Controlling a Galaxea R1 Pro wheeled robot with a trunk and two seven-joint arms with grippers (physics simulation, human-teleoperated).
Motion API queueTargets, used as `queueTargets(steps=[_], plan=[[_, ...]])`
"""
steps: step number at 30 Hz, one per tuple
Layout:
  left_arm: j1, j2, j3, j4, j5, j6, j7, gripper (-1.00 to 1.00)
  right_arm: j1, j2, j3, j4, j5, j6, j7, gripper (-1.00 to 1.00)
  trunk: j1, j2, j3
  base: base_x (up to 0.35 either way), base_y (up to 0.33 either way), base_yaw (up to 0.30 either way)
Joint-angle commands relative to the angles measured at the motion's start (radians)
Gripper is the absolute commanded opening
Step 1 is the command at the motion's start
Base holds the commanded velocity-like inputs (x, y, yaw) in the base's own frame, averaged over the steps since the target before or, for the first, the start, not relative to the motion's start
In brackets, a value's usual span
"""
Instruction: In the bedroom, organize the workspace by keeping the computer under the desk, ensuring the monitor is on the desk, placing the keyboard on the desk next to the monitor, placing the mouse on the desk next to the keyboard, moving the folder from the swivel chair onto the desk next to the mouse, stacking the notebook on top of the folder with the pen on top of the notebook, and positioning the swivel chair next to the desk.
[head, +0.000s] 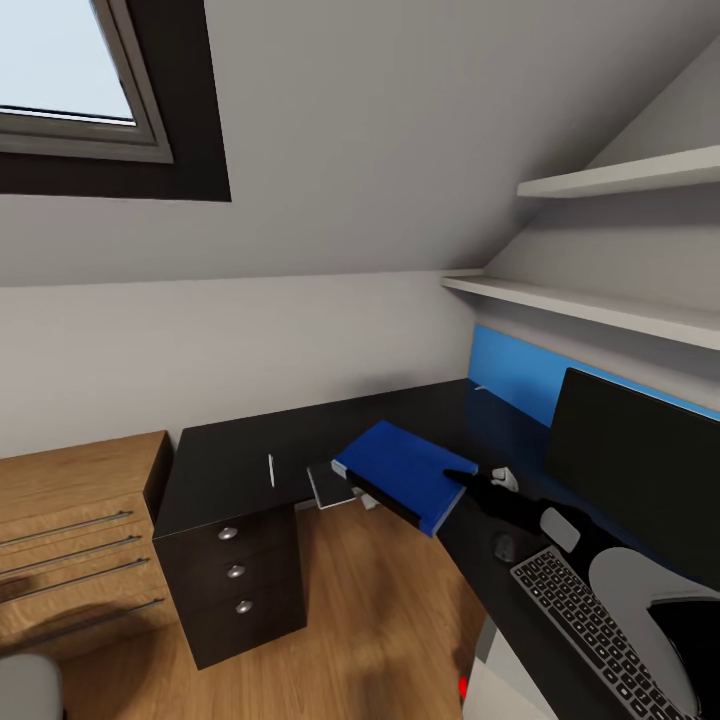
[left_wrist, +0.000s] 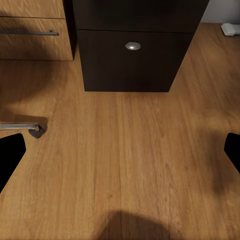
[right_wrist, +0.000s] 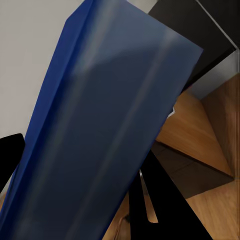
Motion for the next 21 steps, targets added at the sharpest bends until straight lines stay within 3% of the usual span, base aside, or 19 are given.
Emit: queueTargets(steps=[1,6,9,21], plan=[[-0.001,0.000,0.008,0.001,0.003,-0.002,-0.010,1.00,-0.001,0.000,0.003,0.000,-0.013,0.009,-0.005,-1.00,0.000,-0.001,-0.002,0.000,0.000,0.000],[-0.001,0.000,0.008,0.001,0.003,-0.002,-0.010,1.00,-0.001,0.007,-0.066,0.000,-0.032,-0.002,-0.061,-1.00,0.000,-0.001,-0.002,0.000,0.000,0.000],[-0.001,0.000,0.008,0.001,0.003,-0.002,-0.010,1.00,-0.001,0.021,-0.115,0.000,-0.043,-0.032,-0.152,-1.00,0.000,-0.001,-0.002,0.000,0.000,0.000],[-0.001,0.000,0.008,0.001,0.003,-0.003,-0.011,1.00,-0.001,0.106,-0.146,0.001,-0.048,-0.237,-0.402,-1.00,0.000,-0.001,-0.002,0.000,0.000,0.000]])
